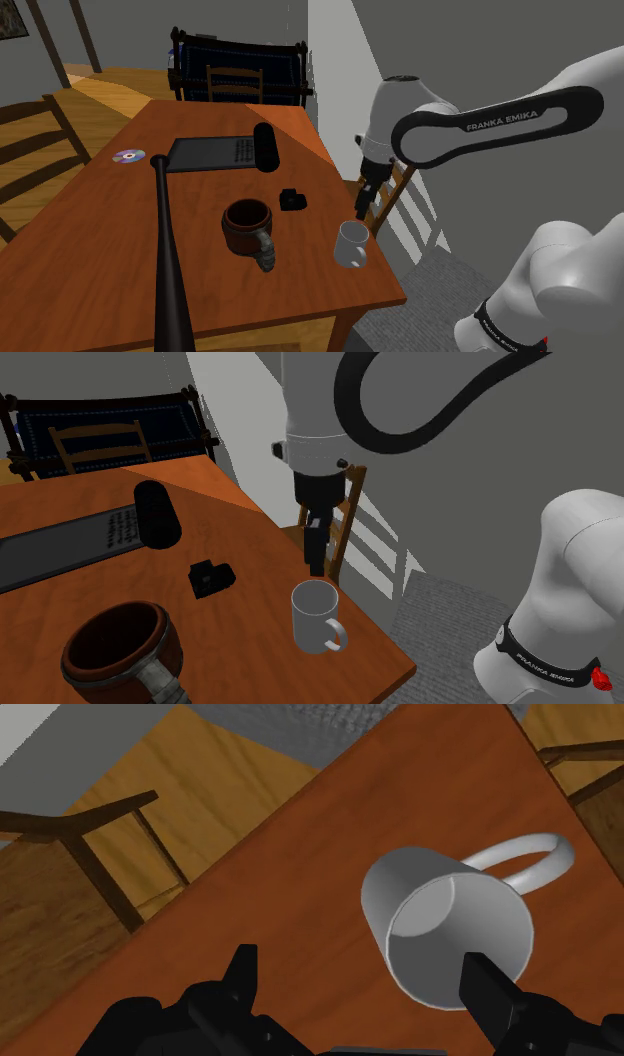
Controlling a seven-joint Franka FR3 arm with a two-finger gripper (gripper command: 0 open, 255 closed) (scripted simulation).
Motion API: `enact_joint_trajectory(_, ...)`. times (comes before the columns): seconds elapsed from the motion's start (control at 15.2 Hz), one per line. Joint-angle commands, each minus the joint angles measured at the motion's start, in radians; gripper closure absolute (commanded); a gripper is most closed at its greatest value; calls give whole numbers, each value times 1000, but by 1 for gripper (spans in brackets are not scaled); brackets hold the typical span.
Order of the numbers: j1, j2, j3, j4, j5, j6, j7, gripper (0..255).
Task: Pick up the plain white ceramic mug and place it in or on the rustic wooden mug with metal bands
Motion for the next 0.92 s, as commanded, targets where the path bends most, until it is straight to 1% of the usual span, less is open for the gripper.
enact_joint_trajectory(0.0,22,43,12,-21,21,47,-13,0)
enact_joint_trajectory(0.53,28,112,21,-78,27,168,-16,0)
enact_joint_trajectory(0.86,28,117,22,-82,27,177,-16,0)
